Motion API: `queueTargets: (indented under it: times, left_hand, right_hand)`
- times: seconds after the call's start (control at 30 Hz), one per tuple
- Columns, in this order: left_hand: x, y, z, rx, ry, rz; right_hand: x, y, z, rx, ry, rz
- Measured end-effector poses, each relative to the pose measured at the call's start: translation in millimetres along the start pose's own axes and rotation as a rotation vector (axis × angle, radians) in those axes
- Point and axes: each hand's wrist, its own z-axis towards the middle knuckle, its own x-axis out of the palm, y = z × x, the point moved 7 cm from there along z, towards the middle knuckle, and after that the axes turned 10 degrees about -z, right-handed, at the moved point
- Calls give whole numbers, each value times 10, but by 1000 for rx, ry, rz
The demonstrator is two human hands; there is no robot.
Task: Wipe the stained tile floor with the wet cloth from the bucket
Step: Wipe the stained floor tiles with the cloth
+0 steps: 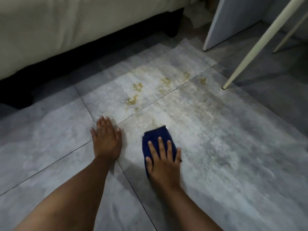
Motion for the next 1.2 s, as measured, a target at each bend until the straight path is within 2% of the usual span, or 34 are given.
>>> queueTargets:
  times: [0.1, 0.23, 0.3, 0.43, 0.5, 0.6, 0.7, 0.73, 0.9, 1.2]
  left_hand:
    - [14, 110, 112, -26, 15, 15]
    - [50, 372, 36, -82, 10, 45]
    - [32, 418, 63, -83, -19, 30]
    - [0, 366, 154, -105, -21, 16]
    - [10, 376, 115, -105, -2, 27]
    - [-24, 437, 119, -94, -21, 13]
    - [10, 469, 140, -71, 0, -8]
    - [24, 457, 139, -63, 7, -22]
    - [8, 512, 127, -107, 32, -78]
    - [-17, 378, 174, -73, 34, -50]
  right_hand:
    - [12, -174, 473, -34, 10, -76]
    - [202, -394, 360, 348, 68, 34]
    - [187, -156, 193, 431, 48, 54]
    - [121, 384, 506, 182, 118, -3]
    - [85, 450, 734, 123, 162, -32]
    - [71, 385, 933, 143, 214, -45]
    - [115, 329, 743, 271, 253, -43]
    - [132, 364, 635, 259, 261, -56]
    - [131, 680, 484, -30, 338, -155]
    - [-47, 693, 1275, -161, 190, -118]
